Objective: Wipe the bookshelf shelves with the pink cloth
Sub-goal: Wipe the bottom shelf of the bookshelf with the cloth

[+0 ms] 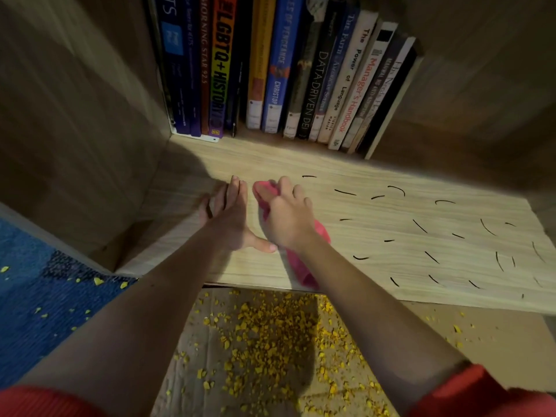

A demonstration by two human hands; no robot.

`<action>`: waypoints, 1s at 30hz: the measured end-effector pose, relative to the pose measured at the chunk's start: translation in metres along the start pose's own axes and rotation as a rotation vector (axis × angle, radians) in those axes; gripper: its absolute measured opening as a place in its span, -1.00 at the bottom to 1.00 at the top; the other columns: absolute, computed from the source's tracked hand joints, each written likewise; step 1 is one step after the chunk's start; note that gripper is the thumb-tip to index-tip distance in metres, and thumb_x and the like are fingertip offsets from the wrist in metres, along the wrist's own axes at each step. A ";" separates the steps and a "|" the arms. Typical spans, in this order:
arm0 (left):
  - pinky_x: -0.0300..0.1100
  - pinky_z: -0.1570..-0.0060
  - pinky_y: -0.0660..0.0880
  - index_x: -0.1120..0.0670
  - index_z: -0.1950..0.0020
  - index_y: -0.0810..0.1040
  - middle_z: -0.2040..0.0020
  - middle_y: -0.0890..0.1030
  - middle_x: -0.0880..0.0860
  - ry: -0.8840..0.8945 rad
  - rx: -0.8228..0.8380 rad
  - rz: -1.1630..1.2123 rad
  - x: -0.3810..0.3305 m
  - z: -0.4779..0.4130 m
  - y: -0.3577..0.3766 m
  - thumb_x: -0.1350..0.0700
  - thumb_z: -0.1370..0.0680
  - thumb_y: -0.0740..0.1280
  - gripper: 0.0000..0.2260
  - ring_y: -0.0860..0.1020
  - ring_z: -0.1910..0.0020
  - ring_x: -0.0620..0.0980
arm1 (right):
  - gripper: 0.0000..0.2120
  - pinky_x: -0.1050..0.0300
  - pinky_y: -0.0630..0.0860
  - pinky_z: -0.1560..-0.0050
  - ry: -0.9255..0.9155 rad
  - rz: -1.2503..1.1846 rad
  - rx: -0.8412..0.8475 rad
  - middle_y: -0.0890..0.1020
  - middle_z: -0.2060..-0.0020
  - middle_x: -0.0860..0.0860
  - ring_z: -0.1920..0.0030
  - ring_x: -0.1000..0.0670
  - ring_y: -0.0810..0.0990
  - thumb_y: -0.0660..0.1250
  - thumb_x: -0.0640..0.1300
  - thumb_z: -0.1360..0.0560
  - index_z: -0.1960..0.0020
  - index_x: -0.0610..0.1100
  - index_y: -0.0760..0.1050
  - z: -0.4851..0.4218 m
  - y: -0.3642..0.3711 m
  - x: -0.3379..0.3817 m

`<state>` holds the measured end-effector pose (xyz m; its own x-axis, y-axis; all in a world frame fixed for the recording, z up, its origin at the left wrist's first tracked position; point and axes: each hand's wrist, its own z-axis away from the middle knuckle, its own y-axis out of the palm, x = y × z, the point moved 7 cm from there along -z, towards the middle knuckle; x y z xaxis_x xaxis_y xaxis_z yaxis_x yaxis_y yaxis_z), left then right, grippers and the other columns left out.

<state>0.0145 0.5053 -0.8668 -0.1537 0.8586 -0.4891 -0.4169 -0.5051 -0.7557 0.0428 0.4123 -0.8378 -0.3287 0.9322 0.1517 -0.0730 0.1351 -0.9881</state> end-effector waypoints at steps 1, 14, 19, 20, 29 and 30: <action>0.07 -0.40 -0.34 0.04 -0.51 -0.36 -0.48 -0.42 -0.05 -0.001 0.003 -0.001 0.000 0.000 0.000 -0.26 -0.23 0.50 0.23 -0.36 -0.48 -0.01 | -0.63 -0.04 0.29 -0.14 0.000 0.005 0.002 0.32 -0.17 -0.08 -0.16 -0.16 0.30 0.17 -0.08 -0.54 -0.35 0.05 0.33 -0.001 0.000 -0.006; 0.10 -0.41 -0.29 0.07 -0.50 -0.39 -0.48 -0.44 0.00 0.022 0.024 -0.039 0.000 -0.001 0.002 -0.28 -0.27 0.47 0.21 -0.41 -0.46 0.04 | -0.57 -0.06 0.34 -0.19 0.182 -0.194 0.073 0.30 -0.23 -0.07 -0.19 -0.18 0.27 0.19 -0.12 -0.51 -0.36 0.14 0.36 0.010 -0.003 -0.031; 0.02 -0.48 -0.22 0.05 -0.55 -0.19 -0.52 -0.31 -0.04 0.059 -0.010 0.189 0.002 -0.002 -0.004 -0.08 -0.36 0.49 0.03 -0.34 -0.49 -0.03 | -0.41 -0.01 0.20 -0.30 0.242 -0.318 0.174 0.14 -0.43 -0.05 -0.29 -0.22 0.21 0.20 -0.14 -0.50 -0.48 0.15 0.15 0.044 -0.020 -0.029; 0.00 -0.48 -0.21 0.04 -0.55 -0.12 -0.53 -0.26 -0.06 0.062 -0.034 0.239 0.003 0.001 -0.007 -0.03 -0.39 0.48 -0.04 -0.31 -0.50 -0.05 | -0.40 -0.01 0.22 -0.29 0.255 -0.288 0.145 0.15 -0.42 -0.08 -0.28 -0.24 0.23 0.19 -0.15 -0.51 -0.49 0.10 0.12 0.055 -0.024 -0.031; -0.23 -0.41 0.14 0.20 -0.38 0.40 -0.38 0.37 0.16 0.138 -0.388 0.460 -0.015 0.027 -0.003 0.46 -0.43 0.23 -0.48 0.29 -0.40 0.08 | -0.46 0.38 0.18 -0.28 0.220 -0.584 0.077 0.38 -0.24 -0.24 -0.28 -0.14 0.39 0.13 -0.45 -0.48 -0.44 -0.21 0.27 0.086 -0.026 -0.052; -0.24 -0.38 0.17 0.21 -0.36 0.42 -0.34 0.40 0.18 0.140 -0.412 0.461 -0.024 0.033 -0.002 0.46 -0.45 0.20 -0.51 0.33 -0.37 0.10 | -0.48 0.38 0.19 -0.27 0.241 -0.605 0.054 0.38 -0.22 -0.25 -0.29 -0.13 0.40 0.15 -0.45 -0.48 -0.43 -0.23 0.29 0.091 -0.029 -0.061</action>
<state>-0.0105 0.4888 -0.8396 -0.1047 0.5395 -0.8355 0.0480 -0.8364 -0.5461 -0.0204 0.3211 -0.8163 0.0051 0.7466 0.6653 -0.2283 0.6486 -0.7261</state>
